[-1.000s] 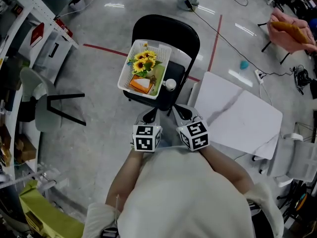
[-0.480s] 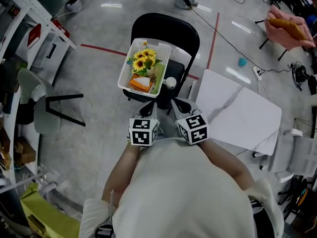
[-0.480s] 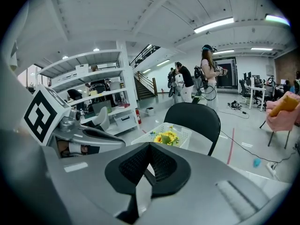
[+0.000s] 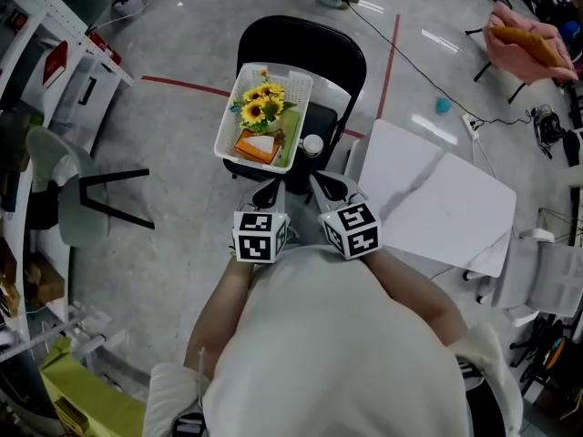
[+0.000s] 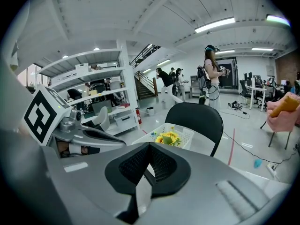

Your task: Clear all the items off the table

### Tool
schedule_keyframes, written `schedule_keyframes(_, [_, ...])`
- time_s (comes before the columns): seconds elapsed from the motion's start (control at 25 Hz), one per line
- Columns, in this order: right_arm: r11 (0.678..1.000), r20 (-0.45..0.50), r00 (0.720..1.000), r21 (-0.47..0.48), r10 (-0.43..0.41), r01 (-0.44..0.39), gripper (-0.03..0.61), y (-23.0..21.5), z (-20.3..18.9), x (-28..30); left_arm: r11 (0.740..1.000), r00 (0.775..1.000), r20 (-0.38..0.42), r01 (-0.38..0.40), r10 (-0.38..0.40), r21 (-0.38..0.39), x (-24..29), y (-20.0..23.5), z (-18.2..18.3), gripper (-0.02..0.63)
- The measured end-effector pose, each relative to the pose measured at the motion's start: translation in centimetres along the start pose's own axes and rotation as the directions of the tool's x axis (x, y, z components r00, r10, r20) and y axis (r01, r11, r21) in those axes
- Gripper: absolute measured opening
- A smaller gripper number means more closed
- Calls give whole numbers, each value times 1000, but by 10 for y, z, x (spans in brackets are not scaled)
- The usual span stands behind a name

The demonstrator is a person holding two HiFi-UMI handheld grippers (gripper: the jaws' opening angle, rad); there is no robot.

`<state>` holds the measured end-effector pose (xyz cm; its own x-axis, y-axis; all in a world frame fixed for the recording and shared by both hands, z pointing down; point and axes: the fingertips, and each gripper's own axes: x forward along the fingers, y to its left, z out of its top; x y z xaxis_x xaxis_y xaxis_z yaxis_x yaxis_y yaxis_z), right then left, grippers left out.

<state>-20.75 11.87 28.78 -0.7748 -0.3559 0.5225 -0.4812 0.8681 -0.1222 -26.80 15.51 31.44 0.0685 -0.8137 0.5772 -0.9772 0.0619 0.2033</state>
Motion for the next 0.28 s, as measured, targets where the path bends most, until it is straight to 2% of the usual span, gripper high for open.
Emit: schedule_keyframes(0.28, [1000, 3, 1000, -1, 8, -8, -3, 7, 3, 9, 1000, 1000, 4, -7, 7, -2, -2, 10, 0, 8])
